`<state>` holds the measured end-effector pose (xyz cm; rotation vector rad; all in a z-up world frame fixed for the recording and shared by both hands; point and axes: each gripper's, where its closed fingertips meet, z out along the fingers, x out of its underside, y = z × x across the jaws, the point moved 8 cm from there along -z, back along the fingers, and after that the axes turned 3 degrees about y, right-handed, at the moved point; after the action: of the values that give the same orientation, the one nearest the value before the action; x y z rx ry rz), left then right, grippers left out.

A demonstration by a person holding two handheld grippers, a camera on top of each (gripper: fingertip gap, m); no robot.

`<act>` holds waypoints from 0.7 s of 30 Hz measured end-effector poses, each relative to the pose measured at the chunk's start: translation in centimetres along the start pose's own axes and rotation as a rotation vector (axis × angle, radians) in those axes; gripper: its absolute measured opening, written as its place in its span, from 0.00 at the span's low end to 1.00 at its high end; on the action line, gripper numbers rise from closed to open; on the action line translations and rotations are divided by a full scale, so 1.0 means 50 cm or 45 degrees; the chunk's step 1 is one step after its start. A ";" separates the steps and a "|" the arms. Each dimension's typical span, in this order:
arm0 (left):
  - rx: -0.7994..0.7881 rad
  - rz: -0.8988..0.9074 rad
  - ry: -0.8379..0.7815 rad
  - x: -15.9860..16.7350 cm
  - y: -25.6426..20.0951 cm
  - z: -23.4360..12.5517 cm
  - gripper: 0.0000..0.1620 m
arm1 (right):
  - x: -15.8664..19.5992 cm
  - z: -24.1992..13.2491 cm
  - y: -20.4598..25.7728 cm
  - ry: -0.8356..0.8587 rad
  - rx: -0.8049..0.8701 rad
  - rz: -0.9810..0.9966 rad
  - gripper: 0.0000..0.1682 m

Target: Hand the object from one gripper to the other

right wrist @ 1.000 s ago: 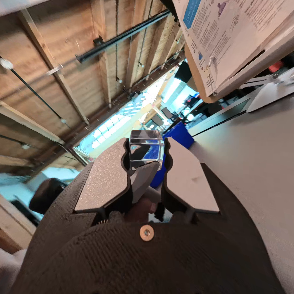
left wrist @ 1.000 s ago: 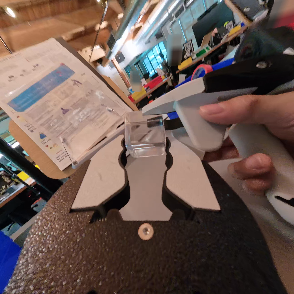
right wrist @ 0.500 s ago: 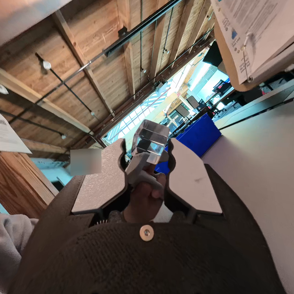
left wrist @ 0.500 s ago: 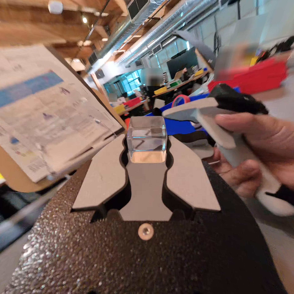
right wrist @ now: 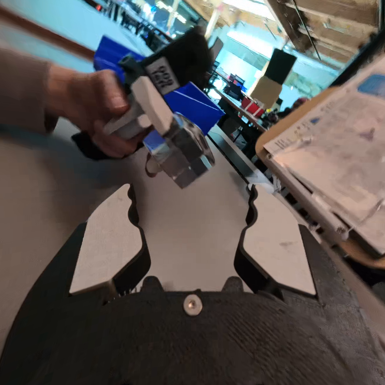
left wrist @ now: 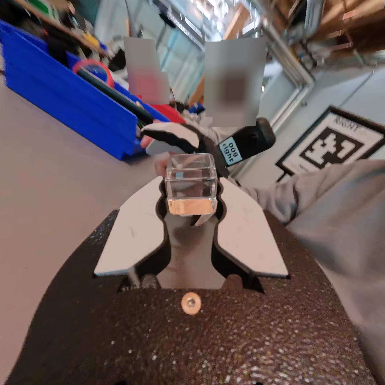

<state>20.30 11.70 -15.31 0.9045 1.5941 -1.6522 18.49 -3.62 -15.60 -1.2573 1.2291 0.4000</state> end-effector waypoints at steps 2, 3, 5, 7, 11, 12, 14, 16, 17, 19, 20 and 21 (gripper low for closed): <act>0.026 -0.019 0.133 0.015 -0.004 0.017 0.27 | -0.011 0.002 0.027 -0.048 -0.028 -0.171 0.59; 0.035 -0.040 0.189 0.022 -0.004 0.024 0.27 | -0.017 0.001 0.038 -0.090 -0.044 -0.216 0.58; 0.085 -0.084 0.261 0.034 -0.004 0.033 0.27 | -0.024 0.000 0.051 -0.133 -0.074 -0.259 0.55; 0.155 -0.123 0.280 0.042 -0.006 0.039 0.27 | -0.023 0.000 0.057 -0.115 -0.104 -0.286 0.49; 0.238 -0.159 0.296 0.053 -0.006 0.050 0.27 | -0.027 -0.005 0.075 -0.125 -0.188 -0.354 0.31; 0.235 -0.163 0.270 0.052 -0.003 0.048 0.27 | -0.026 -0.001 0.072 -0.067 -0.162 -0.344 0.31; 0.105 -0.115 0.173 0.043 0.011 0.043 0.27 | -0.019 0.009 0.060 0.095 -0.053 -0.361 0.31; -0.138 0.038 0.094 0.031 0.029 0.030 0.32 | -0.012 0.014 0.045 0.228 0.049 -0.314 0.31; -0.270 0.111 0.065 0.027 0.036 0.021 0.35 | -0.009 0.013 0.035 0.273 0.103 -0.293 0.31; -0.435 0.241 -0.011 0.016 0.039 0.009 0.41 | -0.004 0.007 0.016 0.342 0.199 -0.264 0.31; -0.509 0.295 -0.053 0.011 0.039 0.004 0.44 | -0.001 0.003 0.006 0.377 0.236 -0.239 0.31; -0.588 0.344 -0.084 0.008 0.041 0.001 0.45 | 0.003 0.000 -0.002 0.412 0.257 -0.211 0.31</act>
<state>21.79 11.58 -16.75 0.7701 1.6308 -1.0566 18.62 -3.72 -15.69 -1.2680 1.3853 -0.0515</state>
